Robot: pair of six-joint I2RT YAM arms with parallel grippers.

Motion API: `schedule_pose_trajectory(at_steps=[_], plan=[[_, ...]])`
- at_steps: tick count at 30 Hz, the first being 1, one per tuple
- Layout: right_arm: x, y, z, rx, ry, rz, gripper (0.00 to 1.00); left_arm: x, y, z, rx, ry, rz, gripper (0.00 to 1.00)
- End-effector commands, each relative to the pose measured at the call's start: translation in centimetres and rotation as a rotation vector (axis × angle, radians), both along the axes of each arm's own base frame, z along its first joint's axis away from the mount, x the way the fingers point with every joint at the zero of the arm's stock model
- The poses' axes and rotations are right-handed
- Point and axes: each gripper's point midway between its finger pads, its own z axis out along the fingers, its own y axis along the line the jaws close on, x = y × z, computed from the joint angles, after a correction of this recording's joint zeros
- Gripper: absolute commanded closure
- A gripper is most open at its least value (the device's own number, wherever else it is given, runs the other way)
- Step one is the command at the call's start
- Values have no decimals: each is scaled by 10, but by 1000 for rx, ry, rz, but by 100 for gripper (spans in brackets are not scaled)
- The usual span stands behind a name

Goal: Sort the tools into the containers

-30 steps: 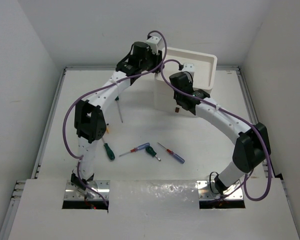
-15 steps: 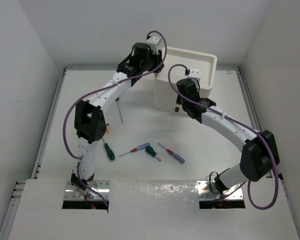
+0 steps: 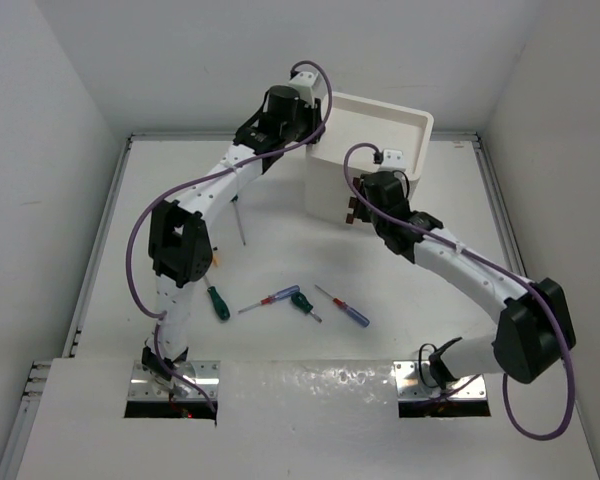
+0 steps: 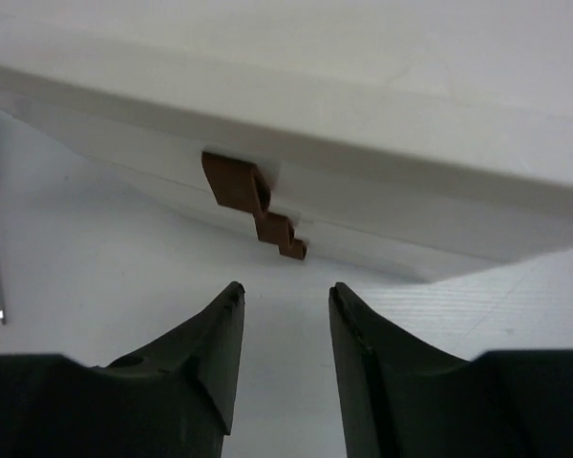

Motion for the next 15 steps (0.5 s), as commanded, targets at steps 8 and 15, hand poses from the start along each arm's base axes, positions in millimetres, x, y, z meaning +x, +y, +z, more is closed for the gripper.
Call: schedule_pose_trajectory(at_steps=[8,15], plan=[[63,24,29,3,-59,-84,55,-19,-11,17,-14,-35,-58,100],[75,8,37,-23,-91,-210,56,-22,-14,18,-12,-40,-74,100]])
